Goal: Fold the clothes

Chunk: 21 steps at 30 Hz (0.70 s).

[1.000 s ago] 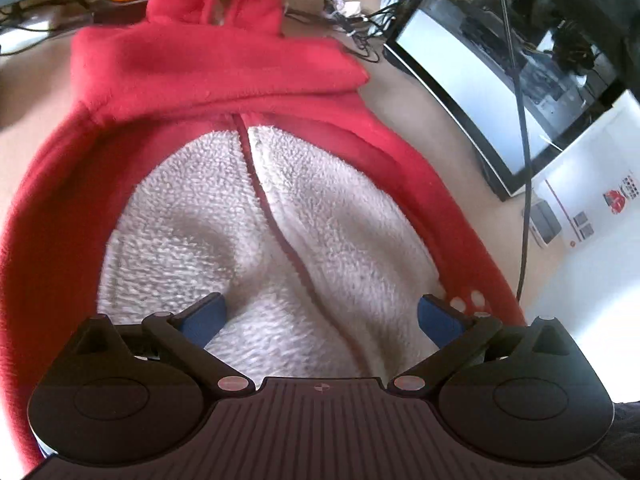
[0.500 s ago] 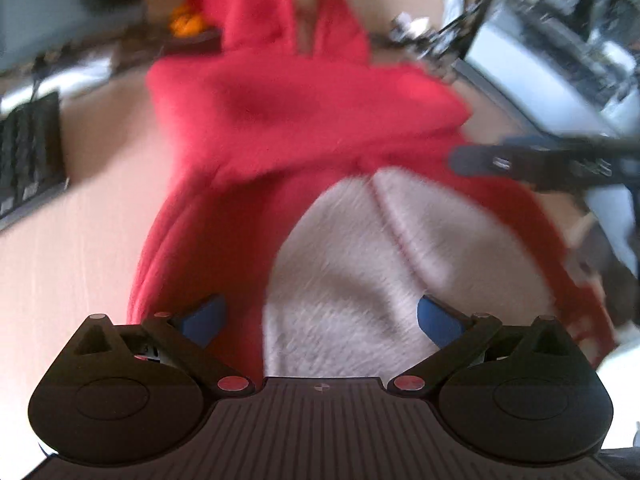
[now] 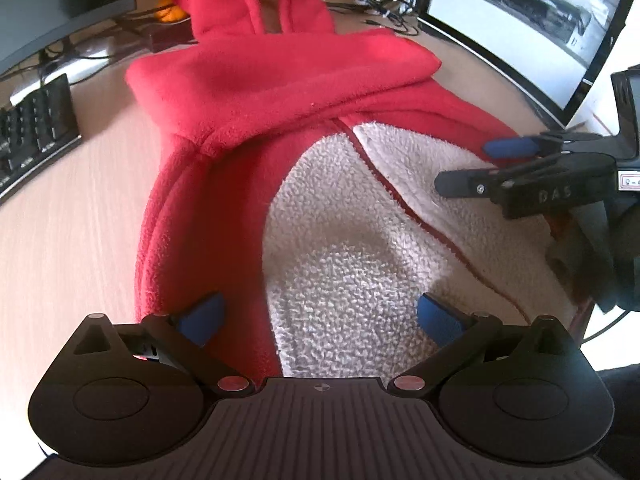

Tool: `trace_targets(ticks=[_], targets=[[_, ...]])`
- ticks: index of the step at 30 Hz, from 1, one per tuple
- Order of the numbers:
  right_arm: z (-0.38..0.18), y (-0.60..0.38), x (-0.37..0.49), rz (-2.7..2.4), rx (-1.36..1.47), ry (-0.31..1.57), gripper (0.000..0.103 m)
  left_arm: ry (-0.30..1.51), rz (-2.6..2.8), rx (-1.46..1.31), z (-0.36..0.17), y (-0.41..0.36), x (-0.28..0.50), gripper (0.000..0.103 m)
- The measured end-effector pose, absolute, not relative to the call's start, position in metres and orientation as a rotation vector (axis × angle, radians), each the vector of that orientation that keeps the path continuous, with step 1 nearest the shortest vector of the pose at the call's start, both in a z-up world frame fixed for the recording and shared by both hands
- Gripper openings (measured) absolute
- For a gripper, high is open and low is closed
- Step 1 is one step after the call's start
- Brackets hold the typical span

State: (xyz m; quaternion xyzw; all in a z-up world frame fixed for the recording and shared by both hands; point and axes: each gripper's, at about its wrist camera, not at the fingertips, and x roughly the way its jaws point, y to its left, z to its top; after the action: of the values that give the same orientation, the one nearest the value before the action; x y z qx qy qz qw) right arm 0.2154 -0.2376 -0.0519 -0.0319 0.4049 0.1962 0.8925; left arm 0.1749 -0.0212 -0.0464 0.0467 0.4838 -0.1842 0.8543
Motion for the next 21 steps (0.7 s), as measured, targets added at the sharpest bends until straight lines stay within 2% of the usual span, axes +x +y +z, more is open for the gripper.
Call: trace_targets(ticks=[4, 6, 10, 21], targets=[[-0.055, -0.227, 0.216, 0.4, -0.128, 0.83, 0.103, 0.898, -0.298, 0.196, -0.029, -0.028, 0.19, 0.103], [-0.056, -0.229, 0.213, 0.403, -0.119, 0.81, 0.103, 0.814, -0.256, 0.336, -0.025, -0.036, 0.199, 0.103], [-0.055, -0.232, 0.213, 0.411, -0.101, 0.801, 0.103, 0.787, -0.233, 0.636, -0.045, -0.052, 0.224, 0.103], [-0.056, -0.232, 0.212, 0.411, -0.106, 0.794, 0.103, 0.706, -0.123, 0.669, -0.045, -0.052, 0.269, 0.103]])
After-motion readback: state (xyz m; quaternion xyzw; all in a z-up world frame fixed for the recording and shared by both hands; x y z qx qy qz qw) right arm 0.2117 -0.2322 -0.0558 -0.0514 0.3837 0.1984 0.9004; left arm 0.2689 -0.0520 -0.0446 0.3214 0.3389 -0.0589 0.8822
